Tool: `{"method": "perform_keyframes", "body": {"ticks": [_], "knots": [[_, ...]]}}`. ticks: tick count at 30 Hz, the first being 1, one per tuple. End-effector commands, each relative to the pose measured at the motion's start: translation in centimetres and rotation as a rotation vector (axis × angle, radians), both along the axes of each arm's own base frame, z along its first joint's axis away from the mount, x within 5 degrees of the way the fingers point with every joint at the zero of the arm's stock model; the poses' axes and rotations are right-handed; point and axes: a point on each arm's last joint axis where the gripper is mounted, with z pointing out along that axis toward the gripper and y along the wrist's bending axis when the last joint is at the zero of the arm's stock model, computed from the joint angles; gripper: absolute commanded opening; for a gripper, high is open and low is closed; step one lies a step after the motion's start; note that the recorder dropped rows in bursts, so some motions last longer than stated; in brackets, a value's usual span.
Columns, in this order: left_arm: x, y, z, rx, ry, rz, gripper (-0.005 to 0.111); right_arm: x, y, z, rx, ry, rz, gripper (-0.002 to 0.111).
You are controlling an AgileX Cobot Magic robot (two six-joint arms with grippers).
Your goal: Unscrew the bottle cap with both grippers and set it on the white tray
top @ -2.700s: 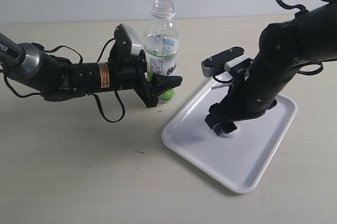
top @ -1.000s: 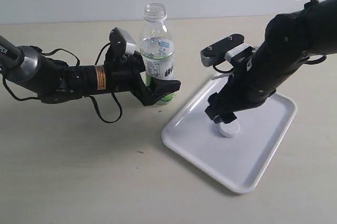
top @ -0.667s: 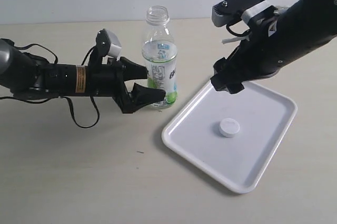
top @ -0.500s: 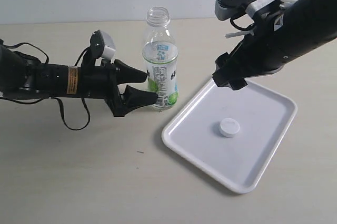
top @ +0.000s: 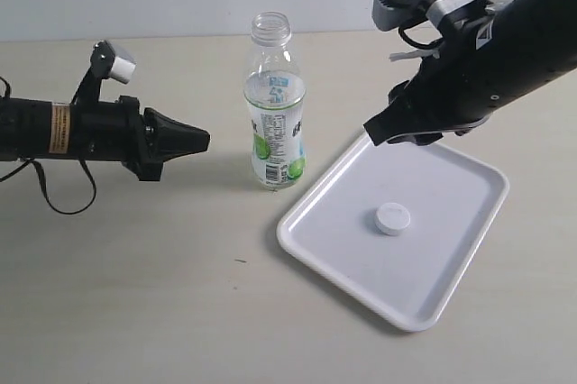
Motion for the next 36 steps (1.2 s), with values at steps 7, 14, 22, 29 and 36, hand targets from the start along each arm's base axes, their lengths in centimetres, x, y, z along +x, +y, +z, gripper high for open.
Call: {"method": "perform_keyframes", "body": {"ticks": [7,14,22,29,36], "knots": [[-2.8,1.0,4.8,-0.042,-0.037,0.220,0.000,-3.0,-1.0,-0.2,0.052,-0.105,-0.029,0.000],[-6.5,2.4,6.7,-0.028,-0.122,0.559,0.000,-7.3,-2.9,-0.9,0.149,-0.375,-0.120,0.000],[-10.9,3.6,9.7,0.042,-0.173,0.753,0.000,-11.9,-4.7,1.0,0.230,-0.610,-0.140,0.000],[-15.3,5.2,11.9,0.029,-0.234,0.790,0.000,-14.4,-5.3,1.4,0.270,-0.636,-0.142,0.000],[-17.2,6.0,13.7,-0.003,-0.288,0.820,0.000,-14.9,-5.4,1.6,0.278,-0.633,-0.139,0.000]]}}
